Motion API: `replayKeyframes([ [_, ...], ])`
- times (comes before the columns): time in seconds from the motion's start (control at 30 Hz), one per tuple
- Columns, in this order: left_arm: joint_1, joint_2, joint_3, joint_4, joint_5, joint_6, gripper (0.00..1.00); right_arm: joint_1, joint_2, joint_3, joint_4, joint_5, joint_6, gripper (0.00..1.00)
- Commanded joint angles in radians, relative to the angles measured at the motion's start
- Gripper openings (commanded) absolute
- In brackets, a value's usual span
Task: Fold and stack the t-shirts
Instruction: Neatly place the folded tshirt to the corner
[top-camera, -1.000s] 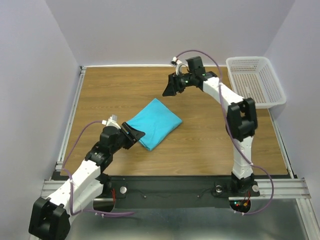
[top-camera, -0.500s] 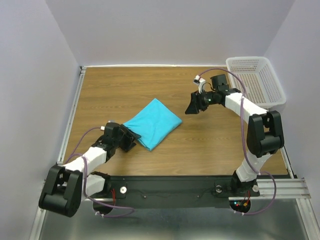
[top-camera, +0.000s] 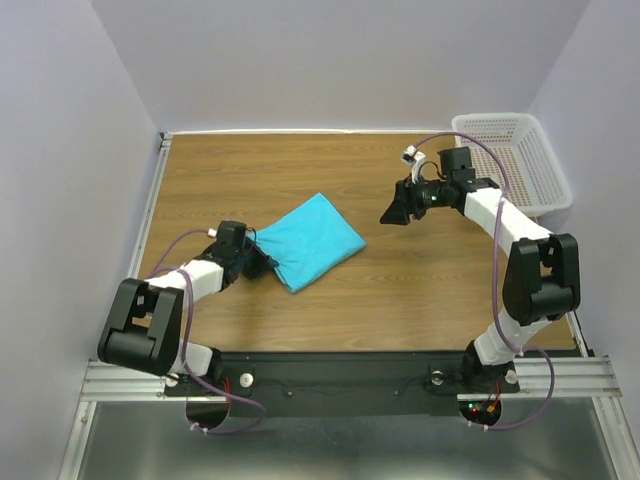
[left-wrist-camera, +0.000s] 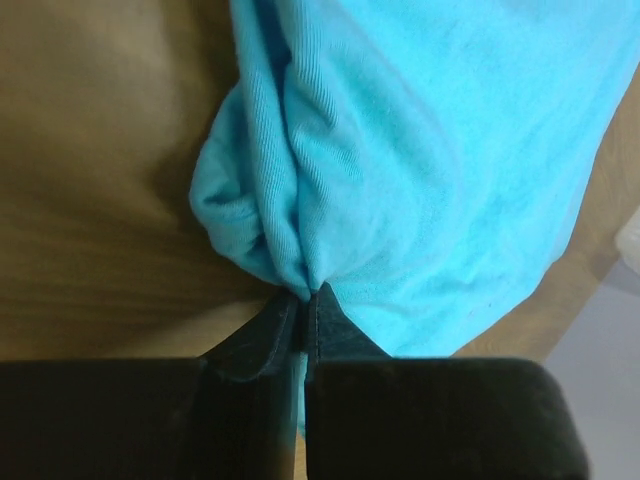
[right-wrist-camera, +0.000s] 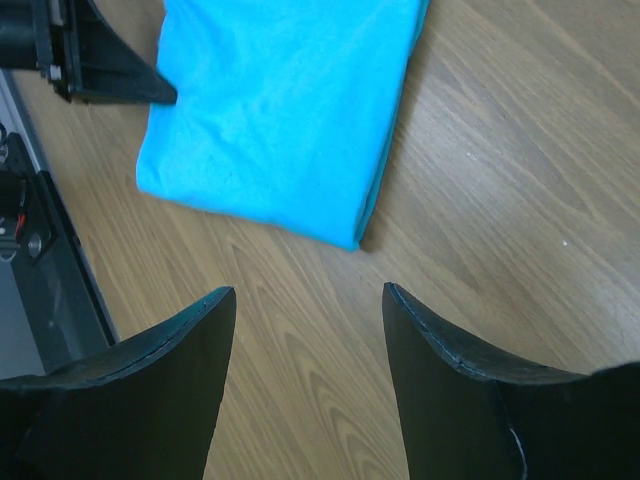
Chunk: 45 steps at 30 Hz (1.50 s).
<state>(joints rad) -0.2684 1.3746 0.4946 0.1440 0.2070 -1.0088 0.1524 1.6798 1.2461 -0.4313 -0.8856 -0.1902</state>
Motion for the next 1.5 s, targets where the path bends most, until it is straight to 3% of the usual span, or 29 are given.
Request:
replayKeyframes([
  [0.0,0.076,0.015,0.114,-0.066,-0.073,0.220,0.06,-0.025,-0.046,-0.031,0.032,-0.050,-0.026,0.66],
  [0.03,0.116,0.026,0.171,-0.076,-0.077,0.342,0.04,-0.030,-0.049,-0.037,0.034,-0.055,-0.028,0.66],
  [0.1,0.162,0.056,0.237,-0.136,-0.081,0.450,0.00,-0.040,-0.055,-0.053,0.035,-0.065,-0.034,0.66],
  [0.27,0.261,0.217,0.543,-0.324,-0.174,0.755,0.00,-0.060,-0.051,-0.062,0.040,-0.093,-0.035,0.66],
  [0.5,0.319,0.552,0.942,-0.432,-0.409,0.961,0.00,-0.077,-0.052,-0.079,0.037,-0.127,-0.041,0.66],
  [0.67,0.362,0.665,1.071,-0.462,-0.556,0.998,0.00,-0.088,-0.054,-0.086,0.037,-0.154,-0.043,0.66],
  [0.97,0.495,0.777,1.226,-0.512,-0.597,1.003,0.00,-0.088,-0.048,-0.091,0.036,-0.173,-0.049,0.66],
  [1.1,0.509,0.791,1.294,-0.514,-0.639,1.030,0.25,-0.088,-0.045,-0.094,0.036,-0.176,-0.054,0.66],
  [1.17,0.509,0.791,1.335,-0.518,-0.665,1.029,0.32,-0.088,-0.046,-0.094,0.037,-0.173,-0.054,0.66],
  [1.33,0.509,0.732,1.411,-0.537,-0.644,1.015,0.38,-0.090,-0.048,-0.097,0.036,-0.164,-0.058,0.66],
  [1.47,0.508,0.653,1.431,-0.540,-0.542,1.015,0.40,-0.091,-0.048,-0.099,0.036,-0.162,-0.061,0.66],
])
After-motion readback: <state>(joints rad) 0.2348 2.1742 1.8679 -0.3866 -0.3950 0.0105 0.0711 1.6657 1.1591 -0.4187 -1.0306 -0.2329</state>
